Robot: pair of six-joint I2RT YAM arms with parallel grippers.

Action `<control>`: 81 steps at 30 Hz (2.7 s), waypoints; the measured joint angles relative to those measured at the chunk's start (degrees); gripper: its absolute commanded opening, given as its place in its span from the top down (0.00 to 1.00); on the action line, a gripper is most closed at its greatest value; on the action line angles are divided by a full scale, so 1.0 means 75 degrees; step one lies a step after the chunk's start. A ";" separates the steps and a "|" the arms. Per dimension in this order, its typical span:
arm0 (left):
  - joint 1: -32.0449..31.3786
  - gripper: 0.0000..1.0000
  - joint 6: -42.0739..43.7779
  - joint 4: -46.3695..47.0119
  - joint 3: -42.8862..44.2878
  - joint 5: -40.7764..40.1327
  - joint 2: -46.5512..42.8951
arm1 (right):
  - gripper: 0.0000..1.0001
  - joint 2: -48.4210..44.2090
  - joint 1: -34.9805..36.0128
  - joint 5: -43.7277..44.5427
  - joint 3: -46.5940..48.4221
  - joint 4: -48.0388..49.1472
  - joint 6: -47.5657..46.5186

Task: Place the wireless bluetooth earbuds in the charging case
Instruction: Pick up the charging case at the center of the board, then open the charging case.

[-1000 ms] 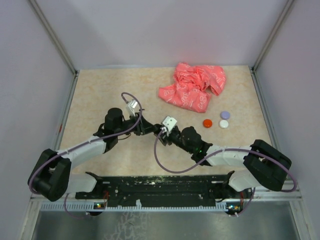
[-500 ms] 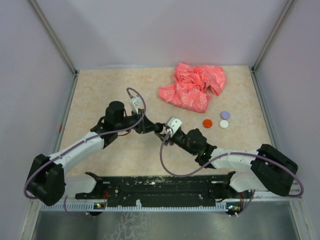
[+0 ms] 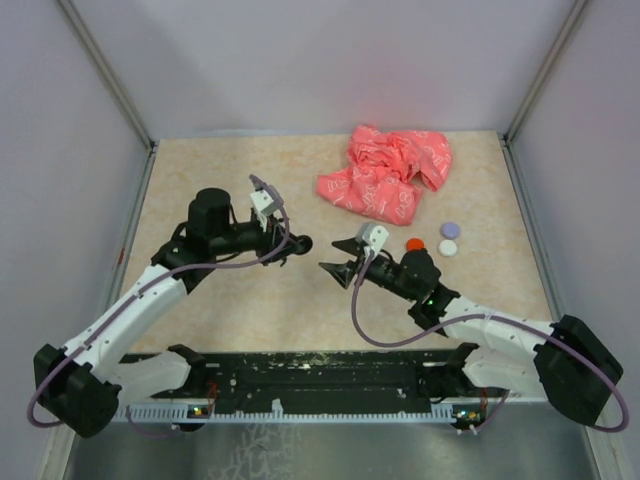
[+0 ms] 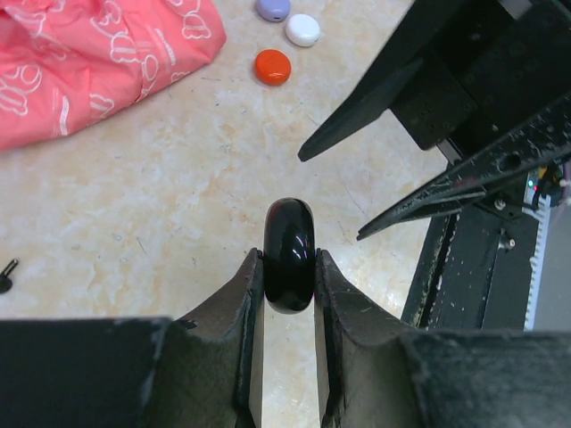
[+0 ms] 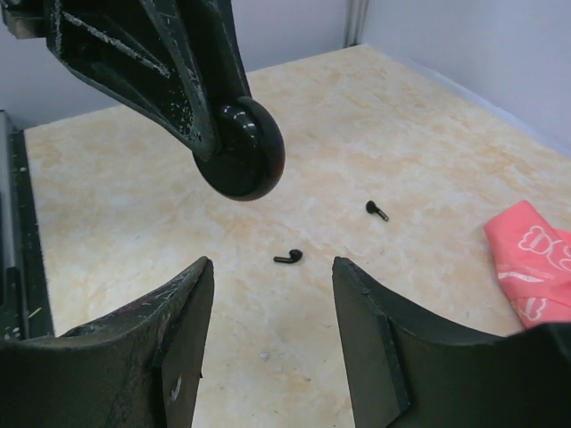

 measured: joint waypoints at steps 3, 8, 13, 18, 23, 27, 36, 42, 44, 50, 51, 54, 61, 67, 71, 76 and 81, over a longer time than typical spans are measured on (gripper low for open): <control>0.0000 0.97 0.0702 -0.0431 0.0236 0.0428 0.0052 | 0.45 -0.0061 -0.0242 -0.0688 -0.0108 0.0099 0.0265; 0.0000 0.95 0.1649 -0.1093 0.0726 0.1125 0.0356 | 0.47 -0.0052 -0.0364 -0.1684 -0.0230 0.0469 0.0554; 0.0000 0.95 0.2550 -0.1510 0.0816 0.1772 0.0458 | 0.51 -0.0044 -0.0402 -0.2343 -0.0245 0.0857 0.0729; -0.0058 0.96 0.3188 -0.1652 0.0819 0.2244 0.0458 | 0.55 0.0079 -0.0408 -0.2617 -0.0245 0.1116 0.0880; -0.0262 0.96 0.3552 -0.1702 0.0828 0.2384 0.0469 | 0.58 0.0379 -0.0428 -0.2841 -0.0245 0.1463 0.1052; -0.0408 0.96 0.3687 -0.1702 0.0839 0.2445 0.0565 | 0.60 0.0562 -0.0437 -0.2975 -0.0245 0.1652 0.1160; -0.0545 0.95 0.3733 -0.1702 0.0839 0.2547 0.0697 | 0.68 0.0819 -0.0443 -0.3063 -0.0245 0.1871 0.1300; -0.0583 0.93 0.3730 -0.1699 0.0839 0.2605 0.0697 | 0.79 0.0982 -0.0443 -0.3136 -0.0245 0.2107 0.1387; -0.0583 0.85 0.3730 -0.1702 0.0839 0.2602 0.0697 | 0.88 0.1072 -0.0446 -0.3171 -0.0245 0.2241 0.1416; -0.0589 0.58 0.3625 -0.1612 0.0778 0.2559 0.0650 | 1.00 0.1218 -0.0460 -0.3226 -0.0370 0.2707 0.1480; -0.0592 0.55 0.3547 -0.1518 0.0720 0.2521 0.0606 | 1.00 0.1218 -0.0460 -0.3235 -0.0393 0.2754 0.1480; -0.0603 0.43 0.3410 -0.1276 0.0545 0.2363 0.0460 | 1.00 0.1218 -0.0458 -0.3267 -0.0420 0.2777 0.1478; -0.0603 0.37 0.3177 -0.0938 0.0358 0.2110 0.0315 | 1.00 0.1212 -0.0460 -0.3319 -0.0446 0.2812 0.1472; -0.0600 0.37 0.2938 -0.0717 0.0335 0.1929 0.0315 | 1.00 0.1212 -0.0460 -0.3381 -0.0446 0.2812 0.1472; -0.0533 0.38 0.2658 -0.0609 0.0283 0.1792 0.0268 | 1.00 0.1212 -0.0481 -0.3378 -0.0446 0.2812 0.1469; -0.0370 0.38 0.2305 -0.0388 0.0251 0.1699 0.0184 | 1.00 0.1212 -0.0490 -0.3378 -0.0446 0.2806 0.1469; -0.0178 0.38 0.2043 -0.0079 0.0248 0.1559 0.0143 | 1.00 0.1215 -0.0487 -0.3506 -0.0446 0.2838 0.1472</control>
